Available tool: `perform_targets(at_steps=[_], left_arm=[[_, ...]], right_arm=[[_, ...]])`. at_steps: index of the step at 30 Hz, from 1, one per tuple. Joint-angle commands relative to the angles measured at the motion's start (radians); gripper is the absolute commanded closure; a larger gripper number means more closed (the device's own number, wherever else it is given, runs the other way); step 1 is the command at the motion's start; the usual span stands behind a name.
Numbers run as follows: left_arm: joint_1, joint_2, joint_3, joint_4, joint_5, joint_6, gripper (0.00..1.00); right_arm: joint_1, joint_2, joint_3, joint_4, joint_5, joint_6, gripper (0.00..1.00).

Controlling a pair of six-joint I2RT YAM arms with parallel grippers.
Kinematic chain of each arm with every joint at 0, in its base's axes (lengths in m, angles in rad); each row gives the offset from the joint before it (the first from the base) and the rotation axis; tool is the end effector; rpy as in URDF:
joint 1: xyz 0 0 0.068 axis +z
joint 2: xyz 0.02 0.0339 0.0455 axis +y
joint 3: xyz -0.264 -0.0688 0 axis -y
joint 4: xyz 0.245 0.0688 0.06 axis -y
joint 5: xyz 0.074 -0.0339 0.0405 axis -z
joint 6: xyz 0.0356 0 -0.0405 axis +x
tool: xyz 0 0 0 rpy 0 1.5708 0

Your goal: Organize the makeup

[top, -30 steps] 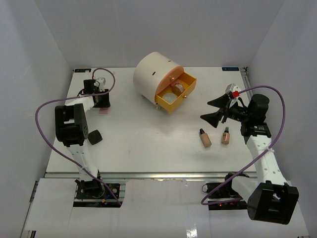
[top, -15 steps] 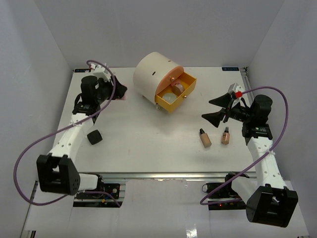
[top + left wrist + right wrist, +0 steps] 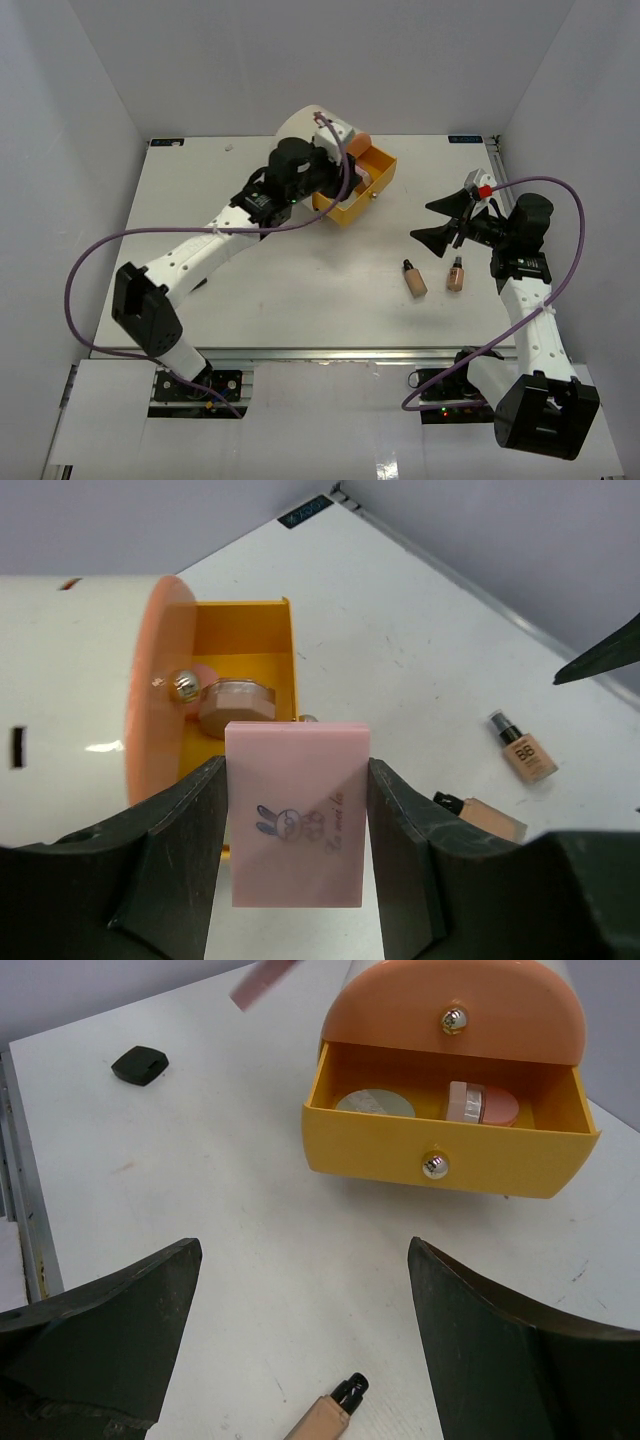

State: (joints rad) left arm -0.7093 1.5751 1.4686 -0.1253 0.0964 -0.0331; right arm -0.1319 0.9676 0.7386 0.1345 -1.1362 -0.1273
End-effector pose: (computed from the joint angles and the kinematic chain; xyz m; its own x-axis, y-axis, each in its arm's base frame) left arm 0.2843 -0.2486 0.3860 -0.1980 0.1266 -0.9720 0.7132 0.6989 -0.0543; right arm 0.2135 0.0043 0.3253 0.0138 -0.0558 -0.9983 -0.8449 0.5334 -0.0415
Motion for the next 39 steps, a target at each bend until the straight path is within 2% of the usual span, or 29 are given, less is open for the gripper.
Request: perform_targets(at_steps=[1, 7, 14, 15, 22, 24, 27, 32, 36, 39], left_arm=[[-0.075, 0.115, 0.140, -0.067, -0.201, 0.186, 0.77], [-0.088, 0.229, 0.238, -0.071, -0.277, 0.255, 0.74], [-0.091, 0.296, 0.251, -0.074, -0.352, 0.300, 0.61], [-0.091, 0.301, 0.247, -0.074, -0.361, 0.306, 0.57], [-0.118, 0.294, 0.208, -0.074, -0.394, 0.351, 0.12], [-0.131, 0.286, 0.196, -0.073, -0.398, 0.373, 0.06], [-0.146, 0.271, 0.196, -0.071, -0.403, 0.391, 0.02], [-0.152, 0.210, 0.196, -0.074, -0.374, 0.344, 0.02], [-0.150, 0.086, 0.124, -0.074, -0.312, 0.256, 0.02], [-0.122, -0.075, 0.002, -0.065, -0.260, 0.174, 0.02]], right_arm=[[-0.011, -0.015, 0.001, 0.039, -0.018, 0.011, 0.10], [-0.017, -0.011, 0.001, 0.036, -0.022, 0.009, 0.10], [-0.017, -0.007, -0.001, 0.034, -0.023, 0.006, 0.10], [-0.017, -0.007, 0.001, 0.034, -0.022, 0.008, 0.10], [-0.018, -0.002, 0.000, 0.031, -0.019, 0.003, 0.10], [-0.018, 0.000, 0.001, 0.030, -0.019, 0.002, 0.10], [-0.020, 0.003, 0.000, 0.029, -0.020, -0.001, 0.10], [-0.022, 0.005, -0.003, 0.022, -0.011, -0.010, 0.10], [-0.023, 0.010, -0.008, 0.020, 0.013, -0.018, 0.10], [-0.022, 0.024, -0.010, 0.015, 0.042, -0.018, 0.09]])
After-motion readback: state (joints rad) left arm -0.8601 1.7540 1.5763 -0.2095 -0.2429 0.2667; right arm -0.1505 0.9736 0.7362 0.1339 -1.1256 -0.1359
